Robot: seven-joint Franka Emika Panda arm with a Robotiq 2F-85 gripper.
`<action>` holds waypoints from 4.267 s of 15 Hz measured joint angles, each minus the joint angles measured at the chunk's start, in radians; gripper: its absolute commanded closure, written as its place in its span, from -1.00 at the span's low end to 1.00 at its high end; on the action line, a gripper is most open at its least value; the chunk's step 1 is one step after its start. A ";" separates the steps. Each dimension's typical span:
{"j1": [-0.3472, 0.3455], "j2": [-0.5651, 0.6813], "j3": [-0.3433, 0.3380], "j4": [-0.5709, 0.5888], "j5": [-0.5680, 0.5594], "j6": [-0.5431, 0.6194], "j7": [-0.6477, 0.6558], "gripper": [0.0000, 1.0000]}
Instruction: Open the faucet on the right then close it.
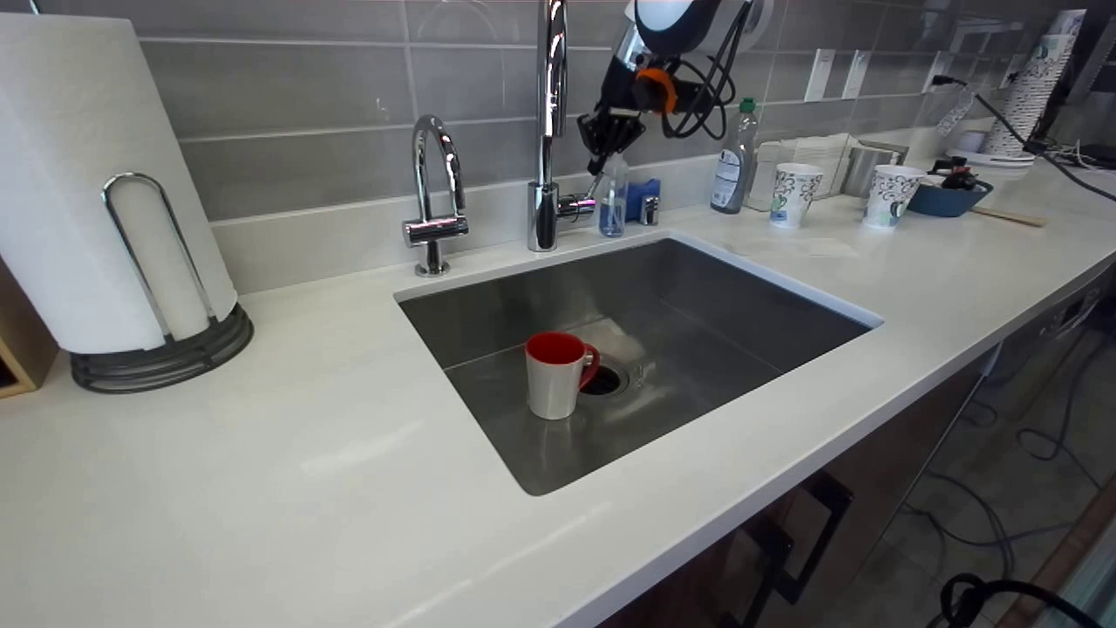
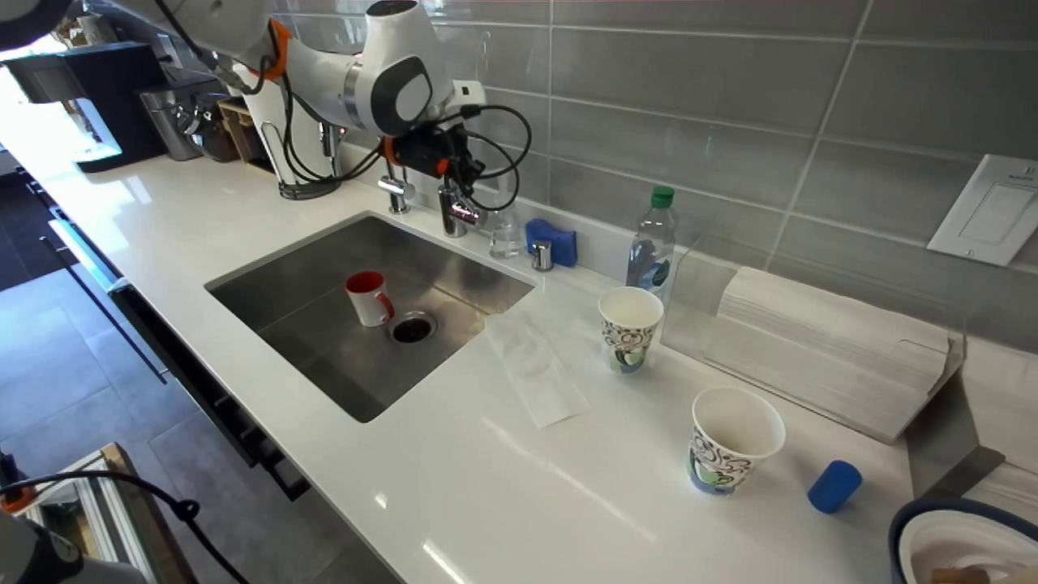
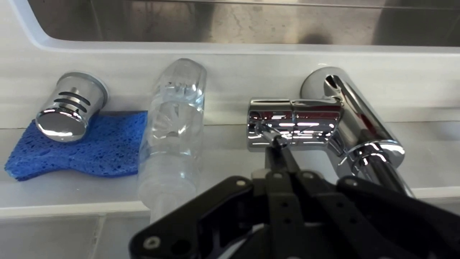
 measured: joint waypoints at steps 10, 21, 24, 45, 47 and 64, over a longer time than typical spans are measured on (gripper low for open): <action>0.006 0.000 -0.003 0.008 0.000 -0.104 0.000 1.00; 0.007 -0.003 0.028 0.009 0.026 -0.125 -0.011 1.00; 0.007 -0.003 0.023 0.009 0.026 -0.135 -0.010 1.00; 0.028 -0.001 -0.029 0.021 0.025 -0.176 0.010 1.00; 0.027 -0.004 -0.019 0.022 0.028 -0.175 0.000 1.00; 0.032 0.016 -0.070 0.034 -0.071 -0.134 -0.001 1.00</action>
